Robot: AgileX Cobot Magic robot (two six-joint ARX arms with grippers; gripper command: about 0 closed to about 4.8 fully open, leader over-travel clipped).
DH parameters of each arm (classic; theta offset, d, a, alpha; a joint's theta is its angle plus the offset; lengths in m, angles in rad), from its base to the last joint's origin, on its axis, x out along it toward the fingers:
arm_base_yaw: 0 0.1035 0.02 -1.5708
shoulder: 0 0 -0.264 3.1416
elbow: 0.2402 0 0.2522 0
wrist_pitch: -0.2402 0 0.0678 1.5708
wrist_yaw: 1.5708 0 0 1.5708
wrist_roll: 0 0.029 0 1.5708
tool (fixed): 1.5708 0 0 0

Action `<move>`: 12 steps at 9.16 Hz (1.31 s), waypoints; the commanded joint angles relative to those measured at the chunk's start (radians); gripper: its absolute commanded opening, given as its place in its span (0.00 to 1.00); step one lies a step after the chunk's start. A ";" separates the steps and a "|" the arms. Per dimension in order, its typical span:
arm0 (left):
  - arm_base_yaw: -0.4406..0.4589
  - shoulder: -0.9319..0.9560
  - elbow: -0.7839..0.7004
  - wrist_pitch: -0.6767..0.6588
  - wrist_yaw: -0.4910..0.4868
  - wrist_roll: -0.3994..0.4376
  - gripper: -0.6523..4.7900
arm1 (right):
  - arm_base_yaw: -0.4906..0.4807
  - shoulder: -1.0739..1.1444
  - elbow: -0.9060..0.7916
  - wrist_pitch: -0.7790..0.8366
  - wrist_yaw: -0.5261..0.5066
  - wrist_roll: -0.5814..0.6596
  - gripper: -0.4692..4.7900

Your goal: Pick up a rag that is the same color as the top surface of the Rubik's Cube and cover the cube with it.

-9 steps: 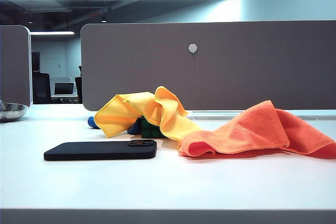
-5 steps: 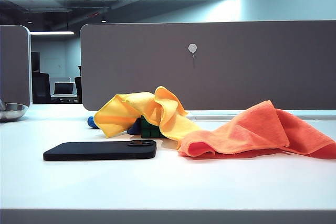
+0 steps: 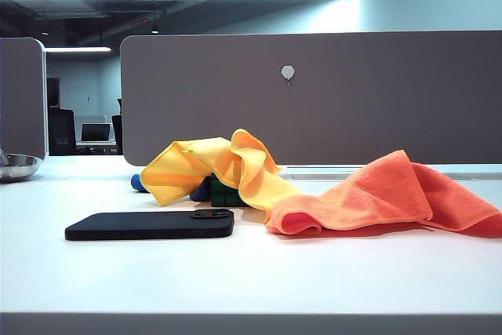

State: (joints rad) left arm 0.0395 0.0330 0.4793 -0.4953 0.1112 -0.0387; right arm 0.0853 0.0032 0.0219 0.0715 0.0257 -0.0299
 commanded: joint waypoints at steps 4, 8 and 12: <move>0.000 -0.029 -0.008 -0.100 -0.002 -0.004 0.11 | -0.315 -0.001 -0.020 0.114 -0.340 0.157 0.09; 0.000 -0.029 -0.037 -0.081 -0.002 -0.100 0.11 | -0.241 -0.001 -0.020 0.122 -0.343 0.156 0.09; 0.000 -0.029 -0.097 0.024 -0.003 -0.101 0.11 | -0.109 -0.001 -0.020 0.121 -0.298 0.098 0.09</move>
State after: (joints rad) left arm 0.0395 0.0032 0.3904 -0.5091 0.1112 -0.1329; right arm -0.0387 0.0032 0.0055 0.1707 -0.3023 0.0772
